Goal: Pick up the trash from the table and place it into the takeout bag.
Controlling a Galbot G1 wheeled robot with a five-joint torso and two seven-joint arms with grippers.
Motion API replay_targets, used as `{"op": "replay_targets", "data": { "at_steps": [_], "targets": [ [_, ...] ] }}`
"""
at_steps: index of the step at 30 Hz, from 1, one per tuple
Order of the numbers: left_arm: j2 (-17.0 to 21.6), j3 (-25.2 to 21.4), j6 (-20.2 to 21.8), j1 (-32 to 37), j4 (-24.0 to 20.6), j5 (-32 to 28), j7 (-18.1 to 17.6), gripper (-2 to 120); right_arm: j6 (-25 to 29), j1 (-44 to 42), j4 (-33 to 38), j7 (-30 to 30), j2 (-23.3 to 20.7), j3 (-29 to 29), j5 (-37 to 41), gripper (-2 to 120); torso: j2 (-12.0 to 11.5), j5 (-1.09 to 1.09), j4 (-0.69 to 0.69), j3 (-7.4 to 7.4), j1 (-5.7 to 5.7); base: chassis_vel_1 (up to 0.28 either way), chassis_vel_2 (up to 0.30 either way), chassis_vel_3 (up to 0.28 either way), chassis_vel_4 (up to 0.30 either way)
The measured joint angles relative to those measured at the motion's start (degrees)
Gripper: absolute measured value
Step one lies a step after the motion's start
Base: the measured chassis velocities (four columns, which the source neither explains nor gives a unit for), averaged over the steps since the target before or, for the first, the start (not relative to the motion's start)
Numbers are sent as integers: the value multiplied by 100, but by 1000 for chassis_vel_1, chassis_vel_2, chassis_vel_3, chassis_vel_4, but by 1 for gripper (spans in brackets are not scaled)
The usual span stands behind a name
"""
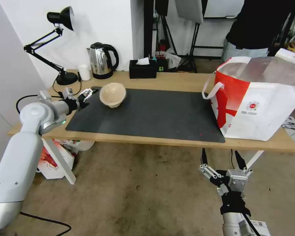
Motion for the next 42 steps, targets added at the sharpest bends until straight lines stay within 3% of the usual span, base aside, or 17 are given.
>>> {"op": "replay_targets", "data": {
  "at_steps": [10, 25, 31, 42],
  "targets": [
    [-101, 151, -20, -164, 155, 114, 34, 100, 0, 0, 0, 0, 0, 0, 0, 100, 0, 0, 0, 0, 0, 0, 0, 0, 0],
    [-465, 570, -80, -642, 801, 486, 108, 100, 0, 0, 0, 0, 0, 0, 0, 100, -1, 0, 0, 0, 0, 0, 0, 0, 0],
    [-612, 678, -98, -770, 1049, 771, 313, 100, 0, 0, 0, 0, 0, 0, 0, 100, -1, 0, 0, 0, 0, 0, 0, 0, 0],
    [-812, 728, -102, -811, 1111, 923, 345, 100, 0, 0, 0, 0, 0, 0, 0, 100, -1, -1, 0, 0, 0, 0, 0, 0, 0]
  ]
}}
